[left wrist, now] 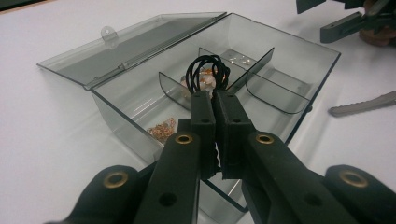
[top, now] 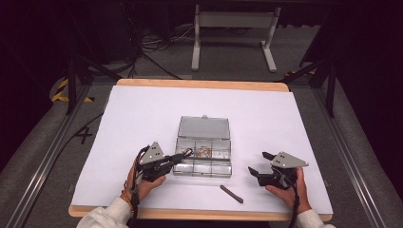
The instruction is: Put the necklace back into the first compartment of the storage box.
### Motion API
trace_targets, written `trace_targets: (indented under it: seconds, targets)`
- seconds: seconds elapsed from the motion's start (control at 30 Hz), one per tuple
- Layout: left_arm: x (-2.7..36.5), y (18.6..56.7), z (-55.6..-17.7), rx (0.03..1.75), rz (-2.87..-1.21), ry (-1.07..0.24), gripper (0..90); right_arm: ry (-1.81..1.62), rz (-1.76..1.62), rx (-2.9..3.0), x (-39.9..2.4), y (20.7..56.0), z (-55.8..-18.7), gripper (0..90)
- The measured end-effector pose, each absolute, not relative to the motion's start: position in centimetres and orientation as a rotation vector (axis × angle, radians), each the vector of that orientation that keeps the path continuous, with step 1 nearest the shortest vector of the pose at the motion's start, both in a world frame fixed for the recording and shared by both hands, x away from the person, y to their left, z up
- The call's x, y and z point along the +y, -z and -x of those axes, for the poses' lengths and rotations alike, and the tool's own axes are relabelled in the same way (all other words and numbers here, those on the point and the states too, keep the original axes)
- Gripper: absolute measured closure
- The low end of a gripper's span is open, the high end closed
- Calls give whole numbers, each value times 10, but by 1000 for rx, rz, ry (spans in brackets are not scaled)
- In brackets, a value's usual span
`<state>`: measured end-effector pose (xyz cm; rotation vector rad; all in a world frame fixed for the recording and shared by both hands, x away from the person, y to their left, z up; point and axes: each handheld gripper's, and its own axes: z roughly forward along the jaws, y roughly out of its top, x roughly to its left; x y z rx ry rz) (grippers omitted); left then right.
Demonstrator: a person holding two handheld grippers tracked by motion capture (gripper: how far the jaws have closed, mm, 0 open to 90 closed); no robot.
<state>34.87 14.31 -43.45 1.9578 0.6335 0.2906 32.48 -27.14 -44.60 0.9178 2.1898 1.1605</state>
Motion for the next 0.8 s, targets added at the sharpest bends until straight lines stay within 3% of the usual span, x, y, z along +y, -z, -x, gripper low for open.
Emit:
trace_targets:
  seconds: [0.8]
  targets:
    - [137, 441, -347, 616, -2035, -314, 852, -1160, -921, 2194, -271, 446, -325, 213]
